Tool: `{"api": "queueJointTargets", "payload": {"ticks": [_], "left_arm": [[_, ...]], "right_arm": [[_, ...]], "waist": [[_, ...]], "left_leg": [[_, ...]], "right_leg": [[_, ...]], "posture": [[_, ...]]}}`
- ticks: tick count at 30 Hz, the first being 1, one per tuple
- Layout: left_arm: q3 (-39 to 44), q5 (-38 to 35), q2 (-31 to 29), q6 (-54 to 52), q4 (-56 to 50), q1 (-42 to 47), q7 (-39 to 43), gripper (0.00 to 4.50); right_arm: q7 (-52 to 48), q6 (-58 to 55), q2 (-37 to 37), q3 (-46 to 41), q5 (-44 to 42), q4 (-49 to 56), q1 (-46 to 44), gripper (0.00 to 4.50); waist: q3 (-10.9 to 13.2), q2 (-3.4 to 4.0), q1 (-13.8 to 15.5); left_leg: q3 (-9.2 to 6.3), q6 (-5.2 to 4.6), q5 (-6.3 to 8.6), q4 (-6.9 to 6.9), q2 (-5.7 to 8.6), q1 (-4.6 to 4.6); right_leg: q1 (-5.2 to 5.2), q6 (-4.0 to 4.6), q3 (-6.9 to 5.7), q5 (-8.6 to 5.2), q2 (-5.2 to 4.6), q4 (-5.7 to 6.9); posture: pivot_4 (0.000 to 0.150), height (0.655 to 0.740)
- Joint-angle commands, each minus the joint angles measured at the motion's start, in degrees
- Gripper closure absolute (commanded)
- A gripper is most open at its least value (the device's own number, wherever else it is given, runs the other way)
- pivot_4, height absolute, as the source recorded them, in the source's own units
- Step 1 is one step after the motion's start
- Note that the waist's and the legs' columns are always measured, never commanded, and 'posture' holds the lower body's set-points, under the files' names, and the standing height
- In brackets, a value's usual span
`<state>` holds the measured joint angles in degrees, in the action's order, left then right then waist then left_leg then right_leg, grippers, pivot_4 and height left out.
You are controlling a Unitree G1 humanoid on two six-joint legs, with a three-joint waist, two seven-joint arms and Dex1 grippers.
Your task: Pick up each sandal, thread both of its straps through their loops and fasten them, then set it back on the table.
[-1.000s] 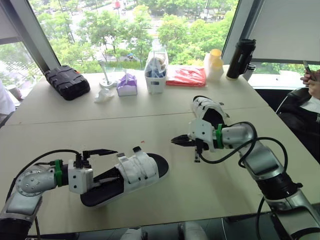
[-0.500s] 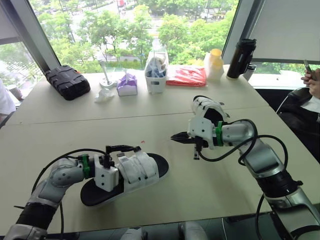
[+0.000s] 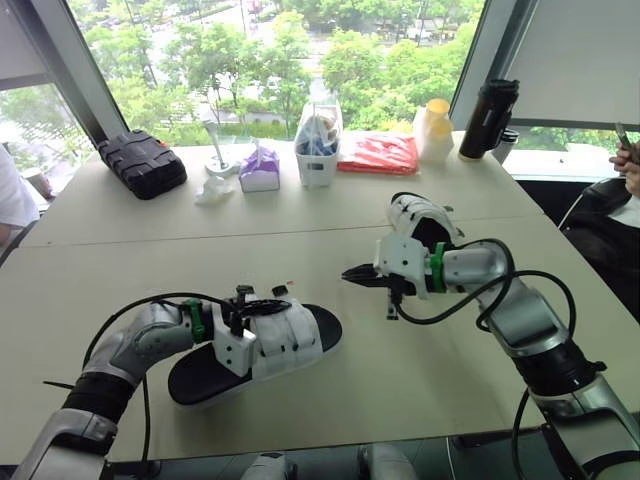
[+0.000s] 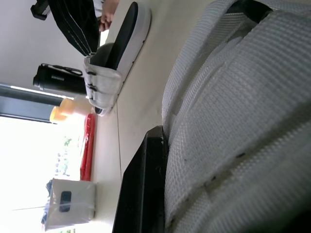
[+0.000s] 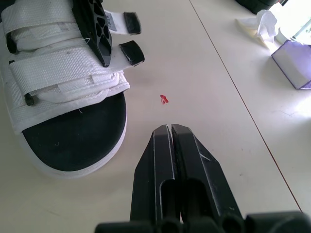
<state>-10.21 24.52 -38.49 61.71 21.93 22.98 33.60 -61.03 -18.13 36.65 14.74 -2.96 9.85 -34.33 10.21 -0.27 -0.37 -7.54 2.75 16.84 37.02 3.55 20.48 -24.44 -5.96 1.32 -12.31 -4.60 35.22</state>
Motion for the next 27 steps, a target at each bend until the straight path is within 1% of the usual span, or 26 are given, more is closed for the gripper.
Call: {"api": "queueJointTargets", "payload": {"ticks": [1, 3, 6, 8, 10, 13, 14, 15, 18, 20, 21, 27], "left_arm": [[1.78, 1.17, 1.69, -4.69, 0.09, 0.84, -5.58, 4.50], [2.52, 2.10, 1.81, -7.25, -0.37, 1.21, -7.39, 4.50], [5.72, 2.54, 3.15, -20.42, -0.48, 3.95, -11.13, 4.50], [6.31, 2.09, 3.62, -25.34, -0.75, 4.79, -11.85, 4.50], [7.33, -0.46, 5.05, -31.39, -0.49, 5.78, -12.01, 4.50], [7.00, 0.72, 5.11, -36.51, 1.68, 8.64, -13.12, 4.50], [6.61, 1.68, 5.06, -37.12, 2.78, 9.96, -14.46, 4.50], [5.94, 4.11, 4.76, -38.72, 3.47, 11.06, -16.85, 4.50], [3.93, 7.86, 4.33, -42.70, 6.49, 13.85, -20.09, 4.50], [1.52, 12.85, 3.38, -44.99, 8.92, 15.55, -24.40, 4.50], [0.73, 13.94, 3.33, -46.35, 11.05, 16.85, -25.89, 4.50], [-2.36, 15.35, 6.00, -54.26, 22.03, 24.92, -30.77, 4.50]], "right_arm": [[0.61, 0.98, 0.28, -0.46, -0.04, 2.44, -0.02, 4.50], [0.68, 0.99, 0.24, -0.39, -0.03, 2.49, 0.05, 4.50], [0.97, 1.05, -0.10, -0.02, 0.01, 2.59, 0.23, 4.50], [1.12, 1.07, -0.19, 0.14, 0.00, 2.63, 0.27, 4.50], [1.25, 1.05, -0.32, 0.36, 0.00, 2.68, 0.20, 4.50], [1.33, 1.19, -0.58, 0.67, 0.03, 2.49, -0.02, 4.50], [1.37, 1.34, -0.74, 0.82, 0.07, 2.31, -0.15, 4.50], [1.42, 1.48, -0.90, 0.98, 0.15, 2.18, -0.25, 4.50], [1.53, 1.99, -1.30, 1.30, 0.47, 1.63, -0.56, 4.50], [1.63, 2.28, -1.51, 1.42, 0.62, 1.36, -0.68, 4.50], [1.68, 2.42, -1.60, 1.46, 0.67, 1.23, -0.71, 4.50], [2.09, 3.14, -2.04, 1.84, 1.06, 0.89, -0.32, 4.50]], "waist": [[0.00, 0.05, 0.18], [0.01, 0.06, 0.52], [0.01, 0.06, 1.14], [0.04, 0.01, 1.10], [0.04, 0.01, 0.88], [0.06, -0.02, 0.70], [0.06, -0.03, 0.59], [0.07, -0.04, 0.42], [0.08, -0.06, 0.07], [0.09, -0.07, -0.22], [0.09, -0.07, -0.32], [0.09, -0.07, -0.33]], "left_leg": [[0.00, 0.00, 0.00, 0.00, 0.00, 0.00], [0.00, -0.01, -0.01, 0.02, 0.02, 0.00], [-0.01, -0.01, -0.01, 0.06, 0.03, 0.00], [-0.08, -0.01, -0.02, 0.13, 0.10, 0.04], [-0.08, -0.01, -0.02, 0.13, 0.17, 0.04], [-0.09, -0.01, -0.02, 0.10, 0.19, 0.08], [-0.09, -0.01, -0.01, 0.09, 0.20, 0.10], [-0.09, -0.01, -0.01, 0.07, 0.20, 0.12], [-0.12, -0.02, 0.00, 0.05, 0.22, 0.23], [-0.13, -0.01, 0.00, 0.05, 0.25, 0.25], [-0.13, -0.01, 0.00, 0.05, 0.27, 0.25], [-0.14, 0.00, -0.01, 0.07, 0.29, 0.23]], "right_leg": [[0.00, 0.00, 0.00, 0.00, 0.00, 0.01], [0.00, -0.05, 0.00, 0.03, -0.01, 0.02], [0.01, -0.08, -0.01, 0.05, 0.01, 0.06], [0.01, -0.10, -0.08, 0.05, 0.02, 0.11], [0.01, -0.10, -0.08, 0.05, 0.02, 0.11], [-0.03, -0.10, -0.08, 0.05, 0.02, 0.07], [-0.05, -0.09, -0.08, 0.05, 0.02, 0.06], [-0.08, -0.09, -0.08, 0.05, 0.02, 0.05], [-0.17, -0.09, -0.08, 0.05, 0.01, 0.04], [-0.18, -0.09, -0.08, 0.05, 0.00, 0.03], [-0.18, -0.09, -0.08, 0.05, -0.01, 0.03], [-0.18, -0.10, -0.09, 0.05, -0.01, 0.08]], "posture": [[0.150, 0.7400], [0.150, 0.7400], [0.150, 0.7400], [0.150, 0.7400], [0.150, 0.7400], [0.150, 0.7400], [0.150, 0.7400], [0.150, 0.7400], [0.150, 0.7400], [0.150, 0.7400], [0.150, 0.7400], [0.150, 0.7400]]}}
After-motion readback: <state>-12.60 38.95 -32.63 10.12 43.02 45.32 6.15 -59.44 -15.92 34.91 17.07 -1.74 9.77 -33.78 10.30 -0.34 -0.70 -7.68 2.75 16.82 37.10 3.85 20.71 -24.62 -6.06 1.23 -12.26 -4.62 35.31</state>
